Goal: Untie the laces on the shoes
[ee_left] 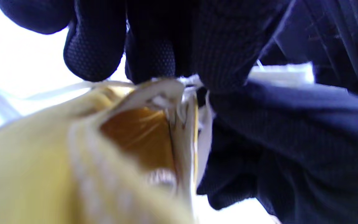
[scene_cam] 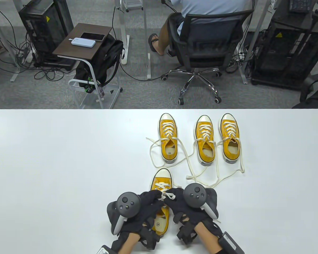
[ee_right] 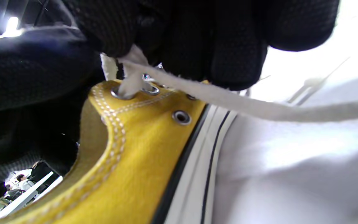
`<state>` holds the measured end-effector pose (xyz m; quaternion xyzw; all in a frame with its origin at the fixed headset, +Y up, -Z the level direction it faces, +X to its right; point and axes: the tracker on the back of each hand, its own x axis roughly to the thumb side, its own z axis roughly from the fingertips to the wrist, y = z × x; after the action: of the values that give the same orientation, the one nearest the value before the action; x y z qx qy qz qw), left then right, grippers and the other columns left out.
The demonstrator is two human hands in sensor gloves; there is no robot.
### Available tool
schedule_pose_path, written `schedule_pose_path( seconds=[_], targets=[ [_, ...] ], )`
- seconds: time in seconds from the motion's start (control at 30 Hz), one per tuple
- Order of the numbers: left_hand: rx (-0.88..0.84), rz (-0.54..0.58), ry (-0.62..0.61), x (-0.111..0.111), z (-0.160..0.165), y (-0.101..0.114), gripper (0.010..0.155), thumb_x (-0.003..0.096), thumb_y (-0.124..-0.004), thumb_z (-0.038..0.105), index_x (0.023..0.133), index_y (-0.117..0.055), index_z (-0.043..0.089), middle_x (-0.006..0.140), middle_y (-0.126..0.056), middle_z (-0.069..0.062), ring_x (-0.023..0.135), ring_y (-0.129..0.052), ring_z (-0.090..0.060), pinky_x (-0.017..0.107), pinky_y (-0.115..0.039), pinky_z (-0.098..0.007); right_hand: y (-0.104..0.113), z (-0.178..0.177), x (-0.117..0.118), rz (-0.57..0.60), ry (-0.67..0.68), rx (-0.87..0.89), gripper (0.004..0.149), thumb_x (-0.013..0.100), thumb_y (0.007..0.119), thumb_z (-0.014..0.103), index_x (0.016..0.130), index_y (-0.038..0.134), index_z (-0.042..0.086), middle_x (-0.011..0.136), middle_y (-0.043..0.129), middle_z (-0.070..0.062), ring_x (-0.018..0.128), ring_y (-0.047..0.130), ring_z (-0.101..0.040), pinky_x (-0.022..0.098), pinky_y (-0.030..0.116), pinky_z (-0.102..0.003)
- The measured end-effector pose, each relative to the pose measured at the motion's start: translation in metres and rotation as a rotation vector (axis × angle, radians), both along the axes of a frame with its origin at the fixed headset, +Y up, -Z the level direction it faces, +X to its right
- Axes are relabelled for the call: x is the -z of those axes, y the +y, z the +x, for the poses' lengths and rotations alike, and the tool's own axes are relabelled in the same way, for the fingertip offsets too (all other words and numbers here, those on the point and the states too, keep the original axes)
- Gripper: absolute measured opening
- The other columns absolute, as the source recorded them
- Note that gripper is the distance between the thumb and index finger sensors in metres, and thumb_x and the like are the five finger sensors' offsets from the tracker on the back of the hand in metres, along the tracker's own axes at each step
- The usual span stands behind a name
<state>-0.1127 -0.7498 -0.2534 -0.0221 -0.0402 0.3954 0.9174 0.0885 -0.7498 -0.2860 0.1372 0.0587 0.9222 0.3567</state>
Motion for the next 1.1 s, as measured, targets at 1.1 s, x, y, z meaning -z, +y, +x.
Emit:
schedule_pose_path(
  seconds=[1.1],
  targets=[
    [-0.107, -0.004, 0.148, 0.001, -0.014, -0.007, 0.039, 0.0465, -0.082, 0.034, 0.084, -0.093, 0.030, 0.075, -0.095, -0.005, 0.062, -0.093, -0.033, 0.047, -0.080, -0.050, 0.017, -0.004, -0.009, 0.298, 0.040, -0.253, 0.038, 0.041, 0.091, 0.034, 0.076, 0.091, 0.021, 0.058, 0.102, -0.009, 0.047, 0.104, -0.034, 0.040, 0.083, -0.054]
  ],
)
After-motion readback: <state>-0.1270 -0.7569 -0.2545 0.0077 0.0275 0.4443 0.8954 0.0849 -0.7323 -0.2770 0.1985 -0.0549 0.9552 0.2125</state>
